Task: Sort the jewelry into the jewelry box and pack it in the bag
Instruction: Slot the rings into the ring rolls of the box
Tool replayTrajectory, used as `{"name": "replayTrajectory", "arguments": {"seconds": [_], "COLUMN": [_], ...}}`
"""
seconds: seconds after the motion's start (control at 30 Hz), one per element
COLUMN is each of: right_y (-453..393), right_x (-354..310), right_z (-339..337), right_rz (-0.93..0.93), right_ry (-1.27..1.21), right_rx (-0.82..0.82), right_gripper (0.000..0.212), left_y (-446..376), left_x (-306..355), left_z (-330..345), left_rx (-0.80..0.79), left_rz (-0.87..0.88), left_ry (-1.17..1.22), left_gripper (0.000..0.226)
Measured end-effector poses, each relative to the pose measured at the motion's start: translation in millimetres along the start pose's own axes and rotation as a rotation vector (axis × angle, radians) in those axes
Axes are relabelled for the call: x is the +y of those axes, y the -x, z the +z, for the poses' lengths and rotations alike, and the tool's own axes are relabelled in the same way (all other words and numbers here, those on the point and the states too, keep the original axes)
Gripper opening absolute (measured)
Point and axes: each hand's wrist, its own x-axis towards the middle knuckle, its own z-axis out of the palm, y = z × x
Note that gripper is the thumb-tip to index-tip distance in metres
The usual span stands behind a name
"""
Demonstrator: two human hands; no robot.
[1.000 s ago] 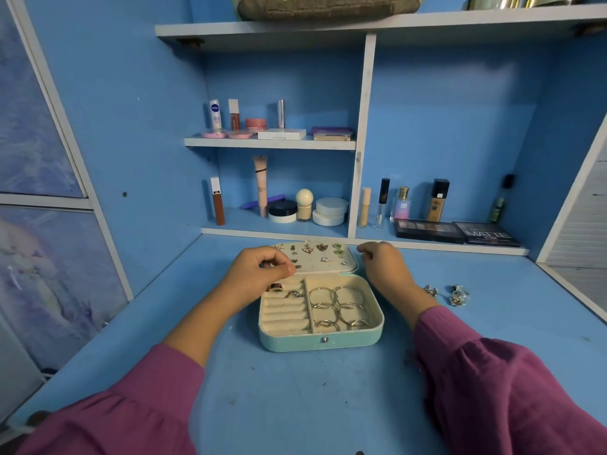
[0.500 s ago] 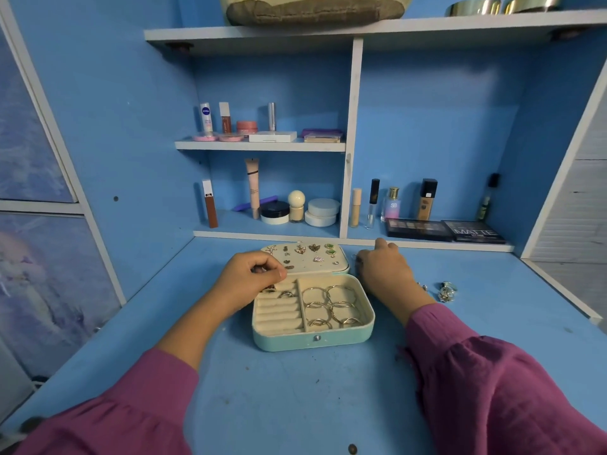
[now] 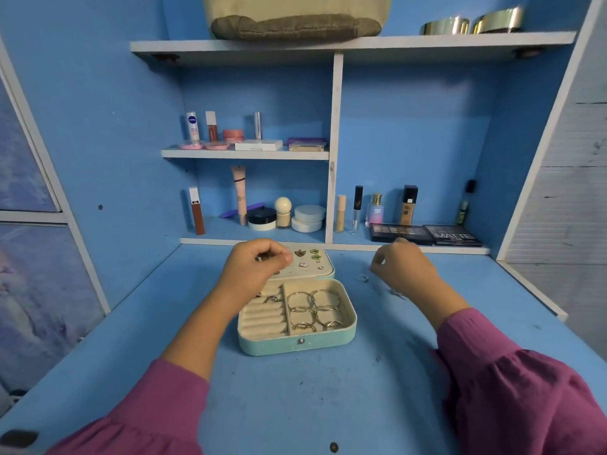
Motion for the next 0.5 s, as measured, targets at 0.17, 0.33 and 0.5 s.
{"name": "replayTrajectory", "arguments": {"seconds": [0.17, 0.33, 0.5], "right_y": [2.2, 2.1, 3.1], "right_x": [31.3, 62.5, 72.0], "right_z": [-23.8, -28.5, -27.8], "right_rz": [0.119, 0.249, 0.322], "right_ry": [-0.097, -0.168, -0.134], "right_rx": [-0.024, -0.124, -0.190], "right_gripper": [0.010, 0.019, 0.028], "left_y": [-7.1, -17.3, -22.1], "left_x": [25.6, 31.5, 23.4], "left_z": [55.4, 112.9, 159.5], "left_rx": [-0.200, -0.337, -0.405], "left_rz": [0.011, 0.002, -0.032], "left_ry": [-0.114, -0.267, -0.604], "left_gripper": [0.009, 0.012, 0.033]}}
